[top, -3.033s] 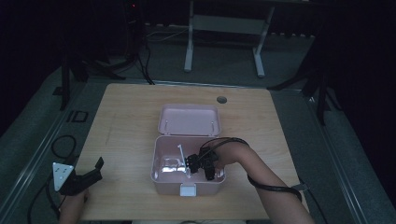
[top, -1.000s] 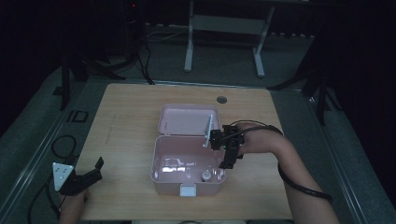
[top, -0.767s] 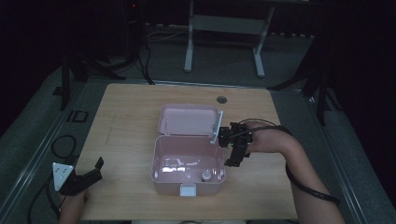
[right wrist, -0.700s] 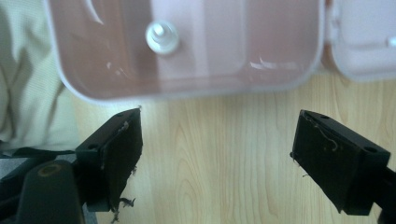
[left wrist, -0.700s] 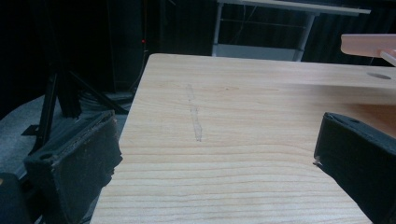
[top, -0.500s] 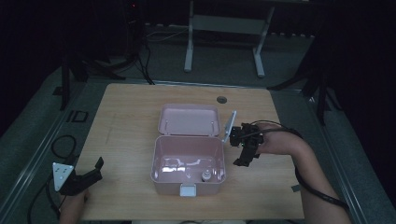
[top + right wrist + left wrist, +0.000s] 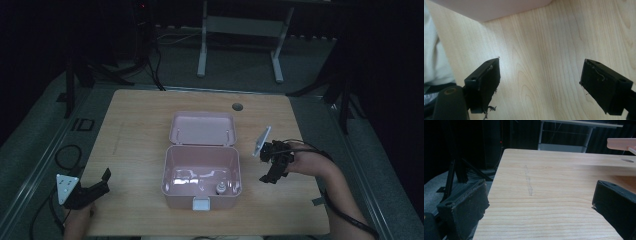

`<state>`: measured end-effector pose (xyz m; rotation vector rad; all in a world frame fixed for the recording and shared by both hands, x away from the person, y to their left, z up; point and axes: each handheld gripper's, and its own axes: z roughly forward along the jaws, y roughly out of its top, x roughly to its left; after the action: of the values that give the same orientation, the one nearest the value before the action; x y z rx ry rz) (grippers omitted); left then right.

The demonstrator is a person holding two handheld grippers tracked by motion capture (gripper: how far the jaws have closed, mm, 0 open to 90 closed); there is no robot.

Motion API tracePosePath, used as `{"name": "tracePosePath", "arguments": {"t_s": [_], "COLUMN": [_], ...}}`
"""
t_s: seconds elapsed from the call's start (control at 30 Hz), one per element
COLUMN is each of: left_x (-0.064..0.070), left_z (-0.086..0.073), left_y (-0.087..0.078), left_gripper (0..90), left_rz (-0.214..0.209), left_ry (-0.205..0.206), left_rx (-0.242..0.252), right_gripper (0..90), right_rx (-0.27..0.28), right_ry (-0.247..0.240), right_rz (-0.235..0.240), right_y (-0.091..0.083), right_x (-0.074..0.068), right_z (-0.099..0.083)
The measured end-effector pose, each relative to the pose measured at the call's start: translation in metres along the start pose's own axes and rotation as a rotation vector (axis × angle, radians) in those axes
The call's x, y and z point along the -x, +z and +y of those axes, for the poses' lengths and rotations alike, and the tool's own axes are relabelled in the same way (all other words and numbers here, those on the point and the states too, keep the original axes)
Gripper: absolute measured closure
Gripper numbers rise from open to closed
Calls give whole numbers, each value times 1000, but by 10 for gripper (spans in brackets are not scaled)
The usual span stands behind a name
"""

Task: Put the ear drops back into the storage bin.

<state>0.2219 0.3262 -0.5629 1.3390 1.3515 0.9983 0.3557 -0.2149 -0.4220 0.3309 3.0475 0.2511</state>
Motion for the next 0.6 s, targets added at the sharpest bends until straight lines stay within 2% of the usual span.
{"name": "tracePosePath", "arguments": {"t_s": [0.1, 0.17, 0.2, 0.27, 0.4, 0.6], "left_x": [0, 0, 0, 0, 0, 0], "left_z": [0, 0, 0, 0, 0, 0], "left_y": [0, 0, 0, 0, 0, 0], "left_gripper": [5, 5, 5, 5, 5, 5], "left_rz": [0, 0, 0, 0, 0, 0], "left_ry": [1, 1, 0, 1, 1, 0], "left_rx": [1, 1, 1, 1, 1, 0], "right_gripper": [149, 149, 145, 145, 145, 145], "right_rx": [8, 8, 35, 46, 59, 76], "right_ry": [21, 21, 44, 53, 71, 93], "right_rz": [-20, -20, -30, -29, -26, -51], "right_y": [9, 9, 17, 19, 31, 50], "right_x": [2, 2, 3, 3, 4, 4], "right_z": [-9, -9, -17, -20, -31, -45]}}
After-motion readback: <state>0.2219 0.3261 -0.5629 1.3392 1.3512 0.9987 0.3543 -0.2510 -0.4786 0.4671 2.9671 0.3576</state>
